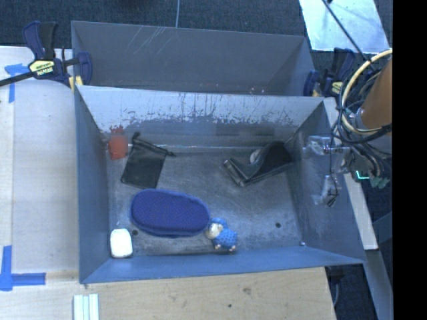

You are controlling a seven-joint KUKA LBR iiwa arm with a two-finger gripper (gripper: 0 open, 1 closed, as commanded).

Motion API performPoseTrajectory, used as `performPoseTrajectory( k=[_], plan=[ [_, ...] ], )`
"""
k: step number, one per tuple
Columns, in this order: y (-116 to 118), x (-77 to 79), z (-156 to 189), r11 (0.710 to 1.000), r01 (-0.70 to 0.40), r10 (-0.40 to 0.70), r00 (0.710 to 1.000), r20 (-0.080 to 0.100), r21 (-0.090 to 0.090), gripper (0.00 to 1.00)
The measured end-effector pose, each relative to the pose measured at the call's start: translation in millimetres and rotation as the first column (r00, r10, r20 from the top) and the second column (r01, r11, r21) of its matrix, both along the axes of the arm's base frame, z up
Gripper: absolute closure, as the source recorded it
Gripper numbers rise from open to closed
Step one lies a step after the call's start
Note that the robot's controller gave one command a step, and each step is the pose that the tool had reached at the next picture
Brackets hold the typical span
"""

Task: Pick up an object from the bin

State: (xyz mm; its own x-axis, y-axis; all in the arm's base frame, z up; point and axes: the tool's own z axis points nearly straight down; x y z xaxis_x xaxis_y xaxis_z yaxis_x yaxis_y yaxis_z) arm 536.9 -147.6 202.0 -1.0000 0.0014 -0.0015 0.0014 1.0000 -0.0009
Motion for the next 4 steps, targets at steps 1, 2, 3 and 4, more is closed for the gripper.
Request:
performPoseTrajectory(
  k=[1,2,3,4],
  plan=[
    [74,84.9,-75,1.0,-0.02,0.02,1.0,0.002,0.004,0.0],
    [61,71.0,-134,0.989,-0.151,0.151,0.989,0.001,0.0,0.0],
    [62,73.0,-131,0.988,-0.153,0.153,0.988,0.008,0.0,1.0],
    [65,81.3,-4,0.984,-0.179,0.179,0.984,-0.002,0.001,1.0]
  ],
)
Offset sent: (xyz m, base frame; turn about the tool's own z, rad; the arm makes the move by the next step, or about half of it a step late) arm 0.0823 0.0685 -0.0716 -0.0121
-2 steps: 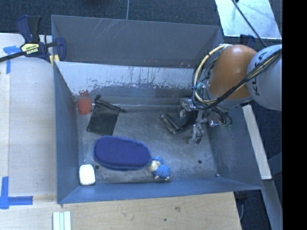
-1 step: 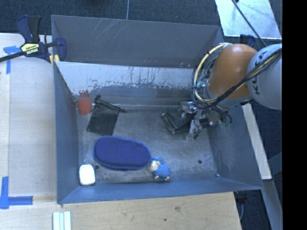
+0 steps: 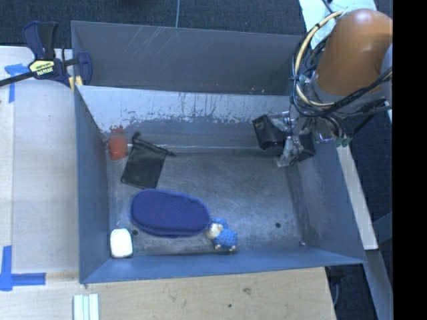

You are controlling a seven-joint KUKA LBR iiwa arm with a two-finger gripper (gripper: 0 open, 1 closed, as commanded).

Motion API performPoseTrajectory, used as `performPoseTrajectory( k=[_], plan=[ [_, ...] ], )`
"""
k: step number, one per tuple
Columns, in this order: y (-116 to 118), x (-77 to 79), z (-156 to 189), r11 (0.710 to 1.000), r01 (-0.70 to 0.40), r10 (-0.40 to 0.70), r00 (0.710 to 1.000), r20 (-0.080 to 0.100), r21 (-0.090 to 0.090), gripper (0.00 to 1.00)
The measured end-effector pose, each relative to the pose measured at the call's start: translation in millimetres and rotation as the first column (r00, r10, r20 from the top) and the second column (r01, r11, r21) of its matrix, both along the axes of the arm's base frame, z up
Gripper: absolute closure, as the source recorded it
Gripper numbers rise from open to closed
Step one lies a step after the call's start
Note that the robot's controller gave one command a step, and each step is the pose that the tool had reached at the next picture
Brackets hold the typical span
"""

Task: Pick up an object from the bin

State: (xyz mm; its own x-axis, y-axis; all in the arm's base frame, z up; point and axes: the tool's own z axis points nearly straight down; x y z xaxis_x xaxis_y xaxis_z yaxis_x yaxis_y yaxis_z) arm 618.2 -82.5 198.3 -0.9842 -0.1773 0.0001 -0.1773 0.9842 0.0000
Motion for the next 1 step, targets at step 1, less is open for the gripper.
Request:
performPoseTrajectory(
  k=[1],
  plan=[
    [-9.0,-15.6,43.2,0.92,-0.393,0.393,0.92,0.0,0.0,1.0]
  ],
)
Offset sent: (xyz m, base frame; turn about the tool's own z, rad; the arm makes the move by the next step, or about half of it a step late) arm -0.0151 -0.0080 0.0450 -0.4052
